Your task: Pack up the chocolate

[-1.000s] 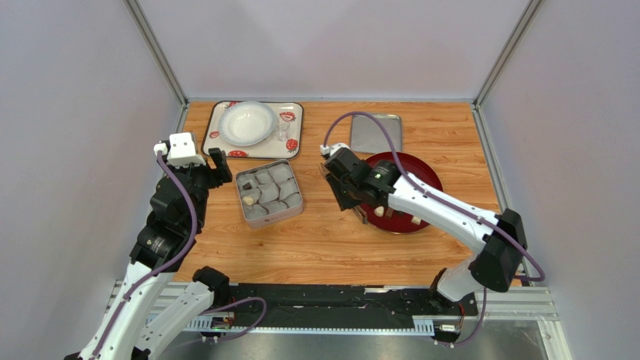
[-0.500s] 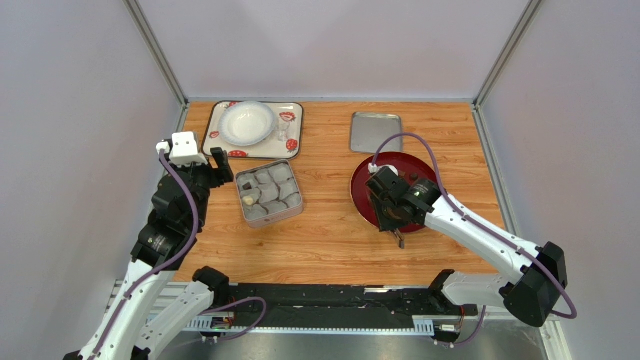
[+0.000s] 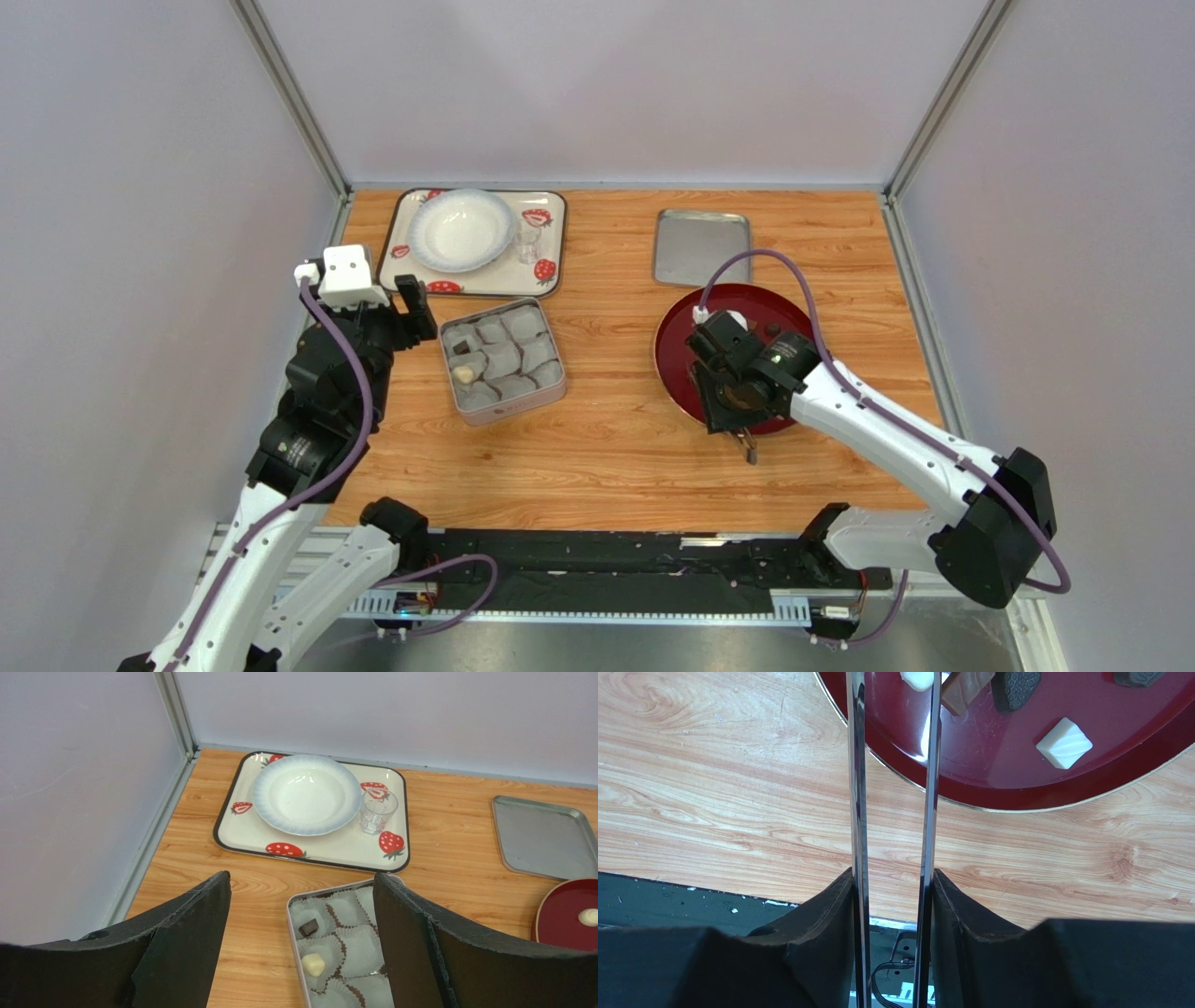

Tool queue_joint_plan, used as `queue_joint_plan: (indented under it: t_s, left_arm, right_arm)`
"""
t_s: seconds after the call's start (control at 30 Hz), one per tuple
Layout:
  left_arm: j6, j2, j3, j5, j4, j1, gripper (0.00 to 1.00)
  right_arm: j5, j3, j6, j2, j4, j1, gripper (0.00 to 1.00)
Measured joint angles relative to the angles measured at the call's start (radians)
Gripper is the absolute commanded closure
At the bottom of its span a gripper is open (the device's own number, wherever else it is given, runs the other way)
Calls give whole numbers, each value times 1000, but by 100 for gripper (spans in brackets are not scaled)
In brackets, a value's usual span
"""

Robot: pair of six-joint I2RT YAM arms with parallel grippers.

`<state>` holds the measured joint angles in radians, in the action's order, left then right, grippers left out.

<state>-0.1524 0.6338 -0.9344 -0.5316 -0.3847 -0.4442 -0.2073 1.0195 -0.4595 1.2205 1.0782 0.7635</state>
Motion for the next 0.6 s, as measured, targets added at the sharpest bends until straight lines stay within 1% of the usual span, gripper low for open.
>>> queue_joint_plan:
  t_s: [0.27,0.6]
  left_arm:
    - [0,0,0,3,0,0,18]
    - [0,4,0,6,0,0,18]
  right_arm:
    - [3,-7,6,35,-30,-28,58]
    - [19,-28,12,83,-72,-32,59]
